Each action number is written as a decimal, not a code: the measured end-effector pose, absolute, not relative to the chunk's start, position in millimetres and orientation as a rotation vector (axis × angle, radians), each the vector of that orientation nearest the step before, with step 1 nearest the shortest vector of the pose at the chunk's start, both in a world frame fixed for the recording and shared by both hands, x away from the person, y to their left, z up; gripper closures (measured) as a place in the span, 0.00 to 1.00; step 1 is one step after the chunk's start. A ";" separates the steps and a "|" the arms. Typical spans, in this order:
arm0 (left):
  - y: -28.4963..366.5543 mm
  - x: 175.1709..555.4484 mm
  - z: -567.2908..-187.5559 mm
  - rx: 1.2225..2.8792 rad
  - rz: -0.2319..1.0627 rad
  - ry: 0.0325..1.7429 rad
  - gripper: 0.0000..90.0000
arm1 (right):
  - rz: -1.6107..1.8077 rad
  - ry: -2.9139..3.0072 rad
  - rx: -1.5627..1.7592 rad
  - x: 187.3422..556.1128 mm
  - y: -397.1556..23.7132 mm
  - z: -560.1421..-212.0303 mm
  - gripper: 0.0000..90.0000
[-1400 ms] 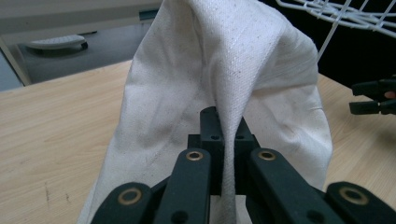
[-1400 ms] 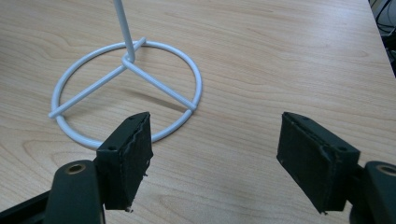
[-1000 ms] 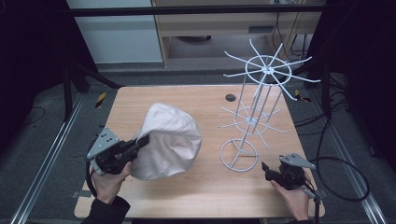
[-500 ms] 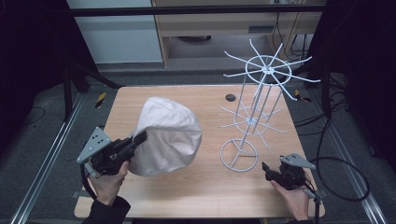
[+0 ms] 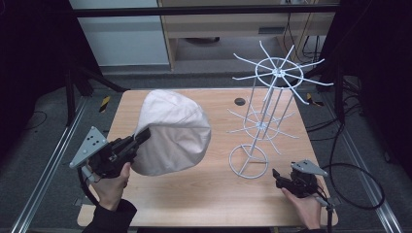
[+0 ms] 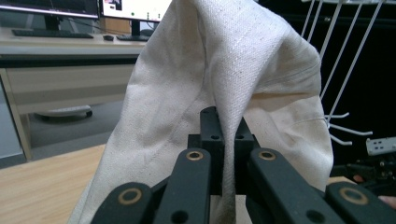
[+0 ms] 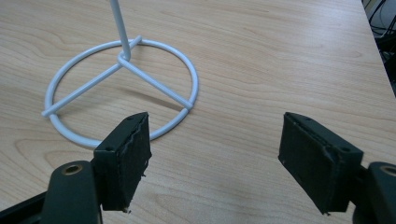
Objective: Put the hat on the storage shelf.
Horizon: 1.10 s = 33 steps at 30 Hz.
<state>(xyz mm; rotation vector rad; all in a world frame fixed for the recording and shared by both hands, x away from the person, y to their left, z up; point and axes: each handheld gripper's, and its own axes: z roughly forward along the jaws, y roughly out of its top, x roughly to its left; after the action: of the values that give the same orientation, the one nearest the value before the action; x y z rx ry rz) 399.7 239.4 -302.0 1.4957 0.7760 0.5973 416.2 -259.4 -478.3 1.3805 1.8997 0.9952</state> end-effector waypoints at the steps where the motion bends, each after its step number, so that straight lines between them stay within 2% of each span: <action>1: 239.4 399.7 -300.5 1.489 0.598 0.775 0.98 | 0.995 1.900 1.380 416.3 -259.3 -478.4 0.28; 33: 229.3 399.0 -250.6 1.305 0.577 0.653 0.98 | 0.999 1.898 1.374 416.3 -259.7 -478.3 0.28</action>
<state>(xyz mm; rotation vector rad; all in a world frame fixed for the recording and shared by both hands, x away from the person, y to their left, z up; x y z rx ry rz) 399.0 229.3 -250.6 1.3054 0.6527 0.5770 416.3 -259.7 -478.3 1.3745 1.8983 0.9989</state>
